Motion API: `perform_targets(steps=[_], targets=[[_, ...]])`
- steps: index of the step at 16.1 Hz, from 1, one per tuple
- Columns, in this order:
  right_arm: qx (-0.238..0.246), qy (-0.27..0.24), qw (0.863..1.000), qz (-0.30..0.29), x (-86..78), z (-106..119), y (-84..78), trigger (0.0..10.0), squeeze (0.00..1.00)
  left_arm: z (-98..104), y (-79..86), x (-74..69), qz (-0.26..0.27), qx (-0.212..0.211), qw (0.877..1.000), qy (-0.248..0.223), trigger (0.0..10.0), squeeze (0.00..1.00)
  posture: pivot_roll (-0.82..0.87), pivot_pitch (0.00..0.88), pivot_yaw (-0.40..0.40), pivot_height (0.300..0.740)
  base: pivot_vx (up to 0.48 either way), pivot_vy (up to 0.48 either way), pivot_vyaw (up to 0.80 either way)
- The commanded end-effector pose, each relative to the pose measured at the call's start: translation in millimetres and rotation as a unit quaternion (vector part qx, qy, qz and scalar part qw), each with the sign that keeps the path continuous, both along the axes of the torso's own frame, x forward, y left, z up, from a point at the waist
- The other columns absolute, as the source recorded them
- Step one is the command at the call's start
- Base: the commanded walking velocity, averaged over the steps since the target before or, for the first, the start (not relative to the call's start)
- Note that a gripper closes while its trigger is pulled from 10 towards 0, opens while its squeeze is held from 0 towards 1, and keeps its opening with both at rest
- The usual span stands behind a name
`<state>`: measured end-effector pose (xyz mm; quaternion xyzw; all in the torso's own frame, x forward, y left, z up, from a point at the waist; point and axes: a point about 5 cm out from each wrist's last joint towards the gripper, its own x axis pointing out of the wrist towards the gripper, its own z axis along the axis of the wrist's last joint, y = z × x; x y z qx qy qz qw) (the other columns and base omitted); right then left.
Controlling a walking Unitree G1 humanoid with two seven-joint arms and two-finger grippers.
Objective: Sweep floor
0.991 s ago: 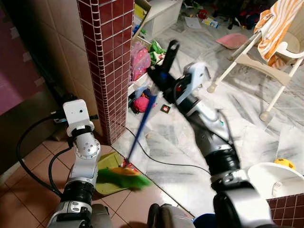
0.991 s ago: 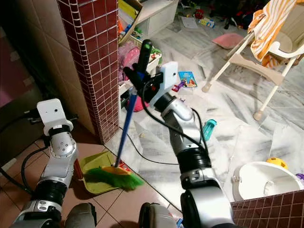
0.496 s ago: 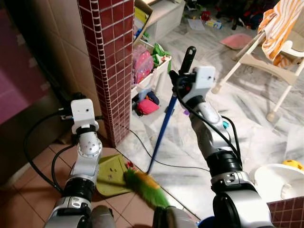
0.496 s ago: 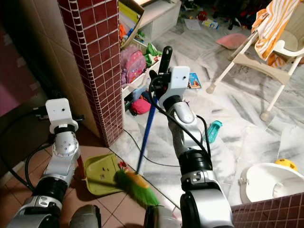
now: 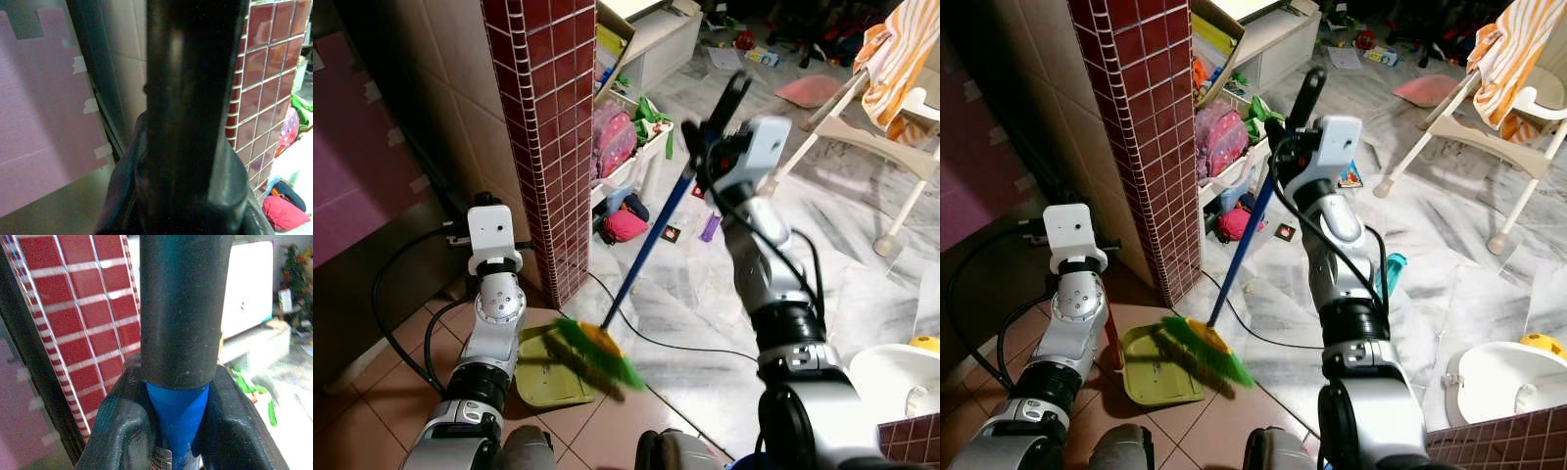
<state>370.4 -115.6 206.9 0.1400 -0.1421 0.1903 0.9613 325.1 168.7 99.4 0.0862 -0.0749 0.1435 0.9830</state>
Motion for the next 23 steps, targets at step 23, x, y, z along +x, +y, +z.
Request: perform_targets(steps=[23], targets=[[-0.008, 0.142, 0.987, -0.08, -5.5, -68, 20.2, 10.0, 0.0, -6, -36.0, 12.5, -0.092, -0.09, 0.992, 0.014, 10.0, 0.0, -0.05, 0.029, -0.06, 0.74, 0.0, 0.0, 0.0]])
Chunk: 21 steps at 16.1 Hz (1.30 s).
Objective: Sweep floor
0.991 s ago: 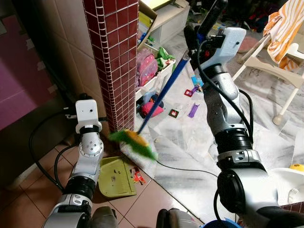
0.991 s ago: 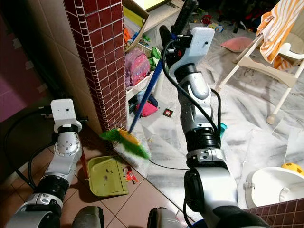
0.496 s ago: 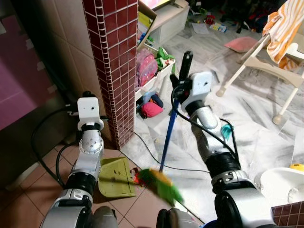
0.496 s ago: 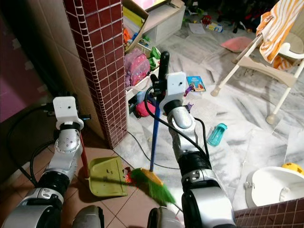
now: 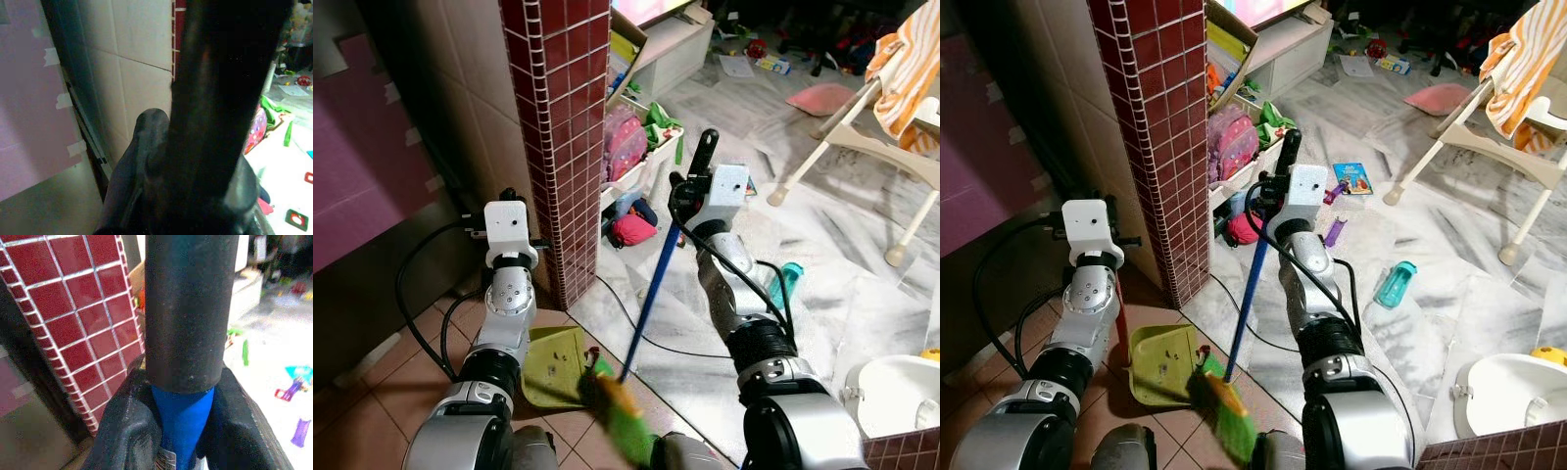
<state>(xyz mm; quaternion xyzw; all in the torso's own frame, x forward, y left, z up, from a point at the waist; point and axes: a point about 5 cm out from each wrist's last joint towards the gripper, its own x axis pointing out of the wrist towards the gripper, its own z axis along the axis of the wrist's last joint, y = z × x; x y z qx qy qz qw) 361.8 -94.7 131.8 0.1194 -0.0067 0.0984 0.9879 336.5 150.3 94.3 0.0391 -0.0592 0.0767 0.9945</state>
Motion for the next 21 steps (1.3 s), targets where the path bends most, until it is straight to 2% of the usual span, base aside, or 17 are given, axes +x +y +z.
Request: perform_targets(steps=[1, 3, 5, 8, 9, 12, 14, 18, 21], targets=[[0.035, 0.002, 0.999, 0.002, 4.5, 9, 1.4, 10.0, 0.0, -1, -17.3, 1.1, -0.022, -0.053, 0.998, 0.002, 10.0, 0.0, -0.05, 0.028, -0.062, 0.74, 0.0, 0.0, 0.0], [0.056, 0.01, 0.998, 0.029, 6.3, 15, 5.1, 10.0, 0.0, -1, -17.6, 1.6, -0.027, -0.075, 0.997, 0.001, 10.0, 0.0, -0.05, 0.027, -0.064, 0.74, 0.0, 0.0, 0.0], [0.082, -0.008, 0.991, 0.103, 5.1, 29, 11.9, 10.0, 0.0, 0, -21.4, 1.6, -0.048, -0.106, 0.993, -0.01, 10.0, 0.0, -0.07, 0.025, -0.065, 0.74, 0.0, 0.0, 0.0], [0.049, -0.075, 0.981, 0.172, 3.6, 57, 6.5, 10.0, 0.0, 0, -28.0, 2.0, -0.063, -0.108, 0.992, -0.008, 10.0, 0.0, -0.07, 0.024, -0.065, 0.74, 0.0, 0.0, 0.0], [0.046, -0.082, 0.98, 0.176, 3.8, 60, 5.1, 10.0, 0.0, 0, -28.6, 2.1, -0.064, -0.108, 0.992, -0.008, 10.0, 0.0, -0.08, 0.022, -0.064, 0.74, 0.0, 0.0, 0.0], [0.022, -0.159, 0.974, 0.163, 11.3, 96, -13.3, 10.0, 0.0, -1, -29.7, 2.4, -0.07, -0.112, 0.991, -0.007, 10.0, 0.0, -0.08, 0.022, -0.063, 0.74, 0.0, 0.0, 0.0], [0.014, -0.177, 0.971, 0.162, 14.1, 110, -19.7, 10.0, 0.0, -1, -29.4, 2.2, -0.071, -0.113, 0.991, -0.007, 10.0, 0.0, -0.08, 0.022, -0.063, 0.74, 0.0, 0.0, 0.0], [-0.009, -0.21, 0.964, 0.162, 17.8, 127, -29.5, 10.0, 0.0, -2, -29.6, 2.2, -0.073, -0.113, 0.991, -0.007, 10.0, 0.0, -0.08, 0.019, -0.064, 0.74, 0.0, 0.0, 0.0], [-0.037, -0.202, 0.972, 0.118, 21.6, 118, -40.2, 10.0, 0.0, -2, -29.7, 2.1, -0.074, -0.112, 0.991, -0.007, 10.0, 0.0, -0.07, 0.017, -0.065, 0.74, 0.0, 0.0, 0.0]])
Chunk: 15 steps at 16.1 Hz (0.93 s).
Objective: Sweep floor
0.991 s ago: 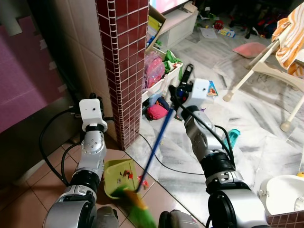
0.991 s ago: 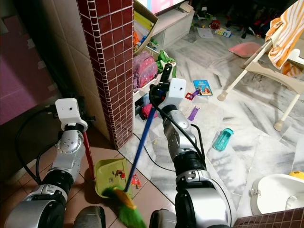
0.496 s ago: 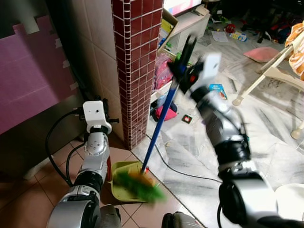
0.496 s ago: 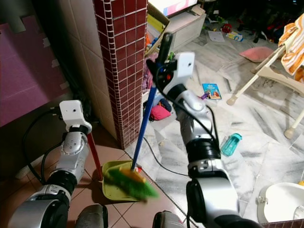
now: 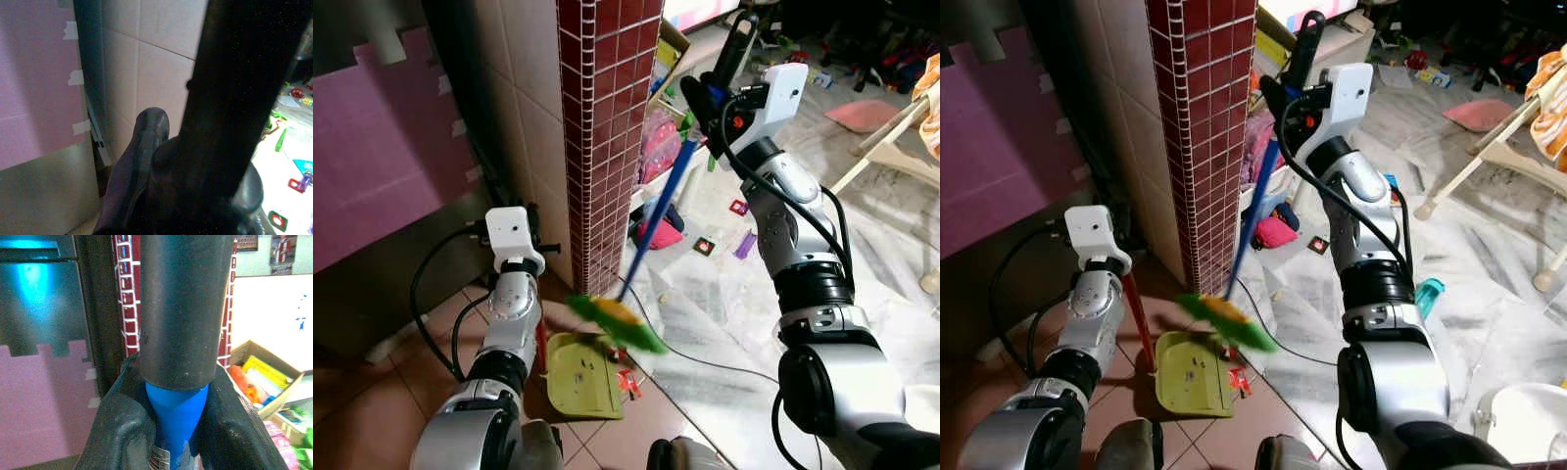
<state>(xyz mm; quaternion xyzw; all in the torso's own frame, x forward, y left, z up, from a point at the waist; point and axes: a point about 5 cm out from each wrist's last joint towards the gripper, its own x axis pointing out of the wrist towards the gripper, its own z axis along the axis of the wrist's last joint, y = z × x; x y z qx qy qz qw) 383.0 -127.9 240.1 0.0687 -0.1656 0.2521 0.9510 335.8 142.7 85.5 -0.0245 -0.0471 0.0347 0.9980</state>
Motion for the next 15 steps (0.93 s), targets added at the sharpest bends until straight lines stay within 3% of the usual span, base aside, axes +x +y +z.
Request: perform_targets(steps=[1, 5, 8, 11, 14, 15], targets=[[-0.01, -0.008, 0.999, -0.051, 0.6, -3, -10.0, 10.0, 0.0, 7, -22.0, 2.6, -0.027, -0.052, 0.998, -0.016, 10.0, 0.0, -0.07, 0.017, -0.065, 0.74, 0.0, 0.0, 0.0], [-0.026, 0.037, 0.995, -0.093, -7.6, -45, -6.1, 10.0, 0.0, 6, -22.0, 2.3, -0.026, -0.052, 0.998, -0.017, 10.0, 0.0, -0.07, 0.017, -0.066, 0.74, 0.0, 0.0, 0.0], [-0.027, 0.086, 0.992, -0.091, -24.3, -86, 13.0, 10.0, 0.0, 6, -23.4, 2.6, -0.028, -0.053, 0.998, -0.015, 10.0, 0.0, -0.07, 0.022, -0.067, 0.74, 0.0, 0.0, 0.0], [-0.007, 0.121, 0.989, -0.082, -33.0, -99, 29.6, 10.0, 0.0, 6, -23.4, 2.4, -0.027, -0.055, 0.998, -0.014, 10.0, 0.0, -0.07, 0.022, -0.067, 0.74, 0.0, 0.0, 0.0], [0.075, 0.169, 0.982, -0.044, -31.8, -94, 44.0, 10.0, 0.0, 7, -25.9, 3.3, -0.033, -0.065, 0.997, -0.018, 10.0, 0.0, -0.08, 0.018, -0.07, 0.74, 0.0, 0.0, 0.0], [0.083, 0.172, 0.981, -0.041, -31.0, -93, 44.5, 10.0, 0.0, 8, -26.1, 3.3, -0.034, -0.068, 0.997, -0.02, 10.0, 0.0, -0.08, 0.018, -0.07, 0.74, 0.0, 0.0, 0.0]])
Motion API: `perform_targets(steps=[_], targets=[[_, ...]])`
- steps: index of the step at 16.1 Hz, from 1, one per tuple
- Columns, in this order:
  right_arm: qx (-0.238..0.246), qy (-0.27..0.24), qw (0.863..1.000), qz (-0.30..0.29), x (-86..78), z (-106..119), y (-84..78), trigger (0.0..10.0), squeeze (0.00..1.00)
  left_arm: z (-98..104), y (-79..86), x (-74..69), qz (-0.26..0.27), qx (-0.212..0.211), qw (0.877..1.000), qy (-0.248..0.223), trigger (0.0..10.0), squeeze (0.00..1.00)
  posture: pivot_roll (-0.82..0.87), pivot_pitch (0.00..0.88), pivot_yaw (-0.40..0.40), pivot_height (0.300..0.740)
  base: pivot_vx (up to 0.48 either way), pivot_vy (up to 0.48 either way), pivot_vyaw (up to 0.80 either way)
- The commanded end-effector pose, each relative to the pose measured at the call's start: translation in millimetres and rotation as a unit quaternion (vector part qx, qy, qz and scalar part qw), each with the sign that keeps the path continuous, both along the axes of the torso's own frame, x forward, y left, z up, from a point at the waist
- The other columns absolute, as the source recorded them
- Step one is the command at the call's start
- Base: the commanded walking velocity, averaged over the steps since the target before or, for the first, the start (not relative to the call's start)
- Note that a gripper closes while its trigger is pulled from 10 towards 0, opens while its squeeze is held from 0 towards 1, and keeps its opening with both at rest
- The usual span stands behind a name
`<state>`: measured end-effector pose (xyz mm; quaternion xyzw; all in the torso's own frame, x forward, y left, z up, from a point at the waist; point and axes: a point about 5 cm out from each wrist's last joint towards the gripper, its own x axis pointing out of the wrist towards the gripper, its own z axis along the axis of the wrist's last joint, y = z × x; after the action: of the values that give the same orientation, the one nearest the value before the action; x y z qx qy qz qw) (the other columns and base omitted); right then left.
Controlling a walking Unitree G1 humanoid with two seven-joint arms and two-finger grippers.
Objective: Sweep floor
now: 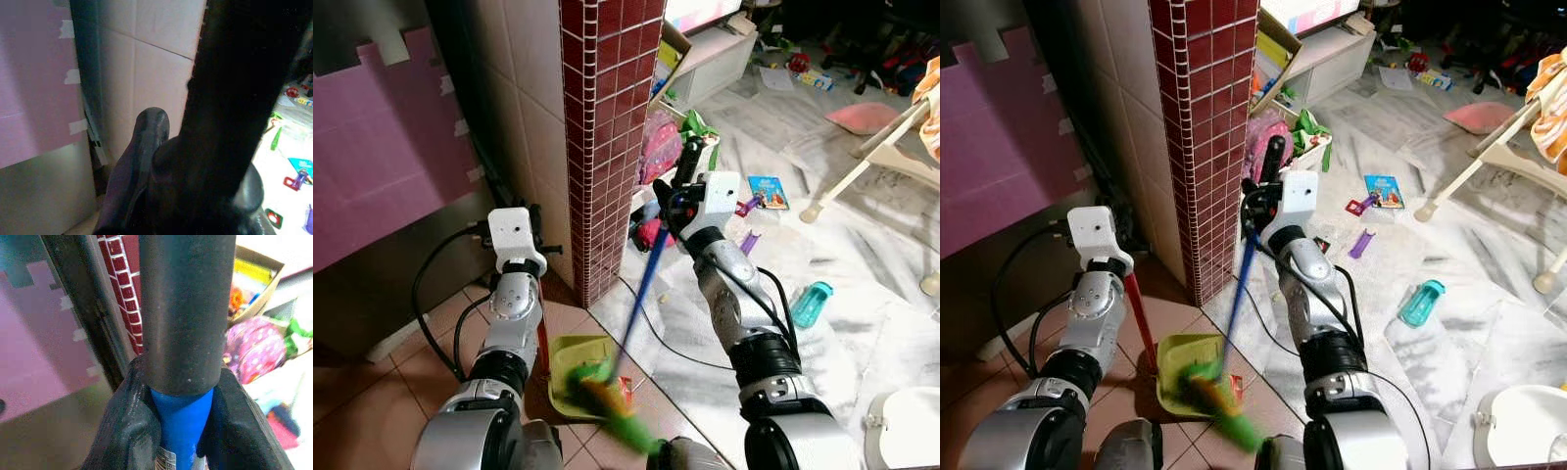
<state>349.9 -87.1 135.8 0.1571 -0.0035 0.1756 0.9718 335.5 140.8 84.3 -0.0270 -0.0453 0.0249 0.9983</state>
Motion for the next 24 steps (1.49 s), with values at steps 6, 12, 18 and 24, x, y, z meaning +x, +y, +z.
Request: perform_targets(steps=[6, 12, 18, 24], targets=[[0.193, -0.038, 0.98, 0.039, 18.1, 82, 0.1, 10.0, 0.0, 10, -23.7, 6.8, -0.015, -0.063, 0.998, -0.01, 10.0, 0.0, -0.1, 0.01, -0.067, 0.74, 0.0, 0.0, 0.0], [0.12, -0.095, 0.988, 0.029, 20.2, 96, -15.8, 10.0, 0.0, 40, -7.8, 8.4, 0.008, -0.035, 0.996, -0.085, 10.0, 0.0, -0.08, 0.017, -0.066, 0.74, 0.0, 0.0, 0.0], [0.021, -0.152, 0.987, -0.053, 24.8, 101, -38.0, 10.0, 0.0, 61, 5.5, -1.2, 0.025, -0.029, 0.991, -0.13, 10.0, 0.0, -0.07, 0.021, -0.071, 0.74, 0.0, 0.0, 0.0], [-0.041, -0.165, 0.976, -0.139, 31.3, 95, -62.4, 10.0, 0.0, 75, 4.1, -11.7, 0.006, -0.034, 0.99, -0.135, 10.0, 0.0, -0.05, 0.019, -0.068, 0.74, 0.0, 0.0, 0.0]])
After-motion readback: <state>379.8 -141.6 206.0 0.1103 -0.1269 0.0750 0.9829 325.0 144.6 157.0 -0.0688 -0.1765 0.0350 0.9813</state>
